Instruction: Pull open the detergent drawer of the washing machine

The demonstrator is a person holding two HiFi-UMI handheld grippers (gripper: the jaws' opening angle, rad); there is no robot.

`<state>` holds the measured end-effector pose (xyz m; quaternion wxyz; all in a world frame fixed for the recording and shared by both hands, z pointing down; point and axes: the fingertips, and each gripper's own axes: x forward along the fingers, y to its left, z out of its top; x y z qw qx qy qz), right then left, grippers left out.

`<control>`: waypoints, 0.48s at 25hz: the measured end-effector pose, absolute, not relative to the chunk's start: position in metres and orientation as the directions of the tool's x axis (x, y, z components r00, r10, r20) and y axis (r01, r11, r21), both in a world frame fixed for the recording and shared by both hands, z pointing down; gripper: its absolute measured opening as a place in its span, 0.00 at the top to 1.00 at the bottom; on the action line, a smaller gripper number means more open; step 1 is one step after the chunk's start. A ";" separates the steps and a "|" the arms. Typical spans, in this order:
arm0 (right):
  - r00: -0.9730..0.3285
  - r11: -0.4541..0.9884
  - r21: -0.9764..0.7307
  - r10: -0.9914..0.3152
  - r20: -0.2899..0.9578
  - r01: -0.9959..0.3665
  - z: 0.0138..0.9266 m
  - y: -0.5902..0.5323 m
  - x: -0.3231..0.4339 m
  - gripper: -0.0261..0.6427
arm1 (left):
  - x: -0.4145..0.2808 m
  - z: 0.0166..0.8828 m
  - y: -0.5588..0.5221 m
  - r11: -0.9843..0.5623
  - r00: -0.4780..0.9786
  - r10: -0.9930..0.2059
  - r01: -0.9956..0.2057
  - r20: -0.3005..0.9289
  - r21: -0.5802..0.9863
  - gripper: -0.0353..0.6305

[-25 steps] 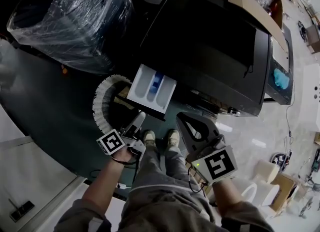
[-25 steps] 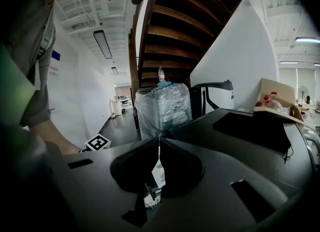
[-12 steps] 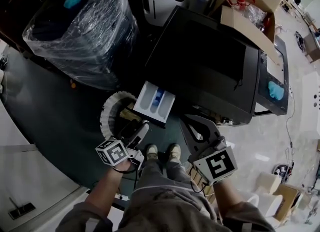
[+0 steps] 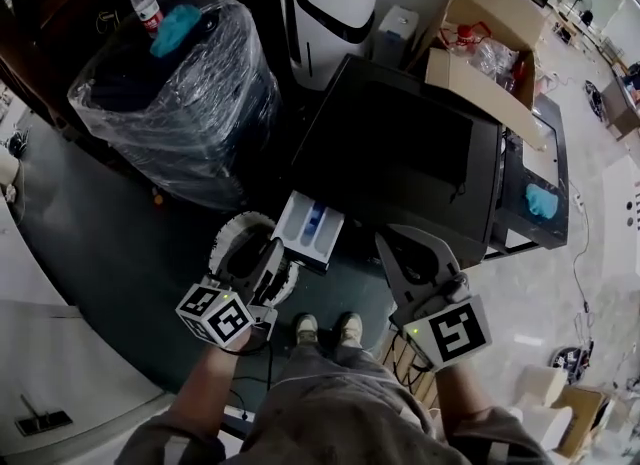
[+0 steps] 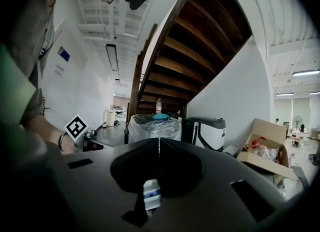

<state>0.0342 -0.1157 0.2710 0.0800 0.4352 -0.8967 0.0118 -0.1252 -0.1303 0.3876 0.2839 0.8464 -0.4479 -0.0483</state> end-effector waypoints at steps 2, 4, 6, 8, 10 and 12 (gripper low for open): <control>-0.605 0.615 0.065 -0.786 0.130 -0.786 0.256 -0.116 0.039 0.91 | -0.120 0.360 -0.134 -0.479 0.607 -0.782 -0.732 0.142 0.485 0.70; -0.601 0.609 0.073 -0.793 0.103 -0.790 0.241 -0.117 0.043 0.91 | -0.113 0.335 -0.136 -0.522 0.618 -0.776 -0.743 0.130 0.419 0.72; -0.598 0.602 0.080 -0.798 0.075 -0.794 0.227 -0.116 0.047 0.91 | -0.108 0.310 -0.137 -0.549 0.612 -0.782 -0.767 0.120 0.333 0.78; -0.597 0.599 0.089 -0.801 0.048 -0.796 0.214 -0.114 0.049 0.91 | -0.104 0.285 -0.135 -0.569 0.603 -0.792 -0.786 0.096 0.243 0.81; -0.596 0.596 0.104 -0.802 0.027 -0.796 0.202 -0.110 0.050 0.91 | -0.102 0.263 -0.132 -0.581 0.599 -0.797 -0.795 0.076 0.175 0.82; -0.596 0.592 0.130 -0.803 0.013 -0.795 0.191 -0.107 0.051 0.91 | -0.100 0.244 -0.131 -0.587 0.597 -0.800 -0.799 0.062 0.128 0.84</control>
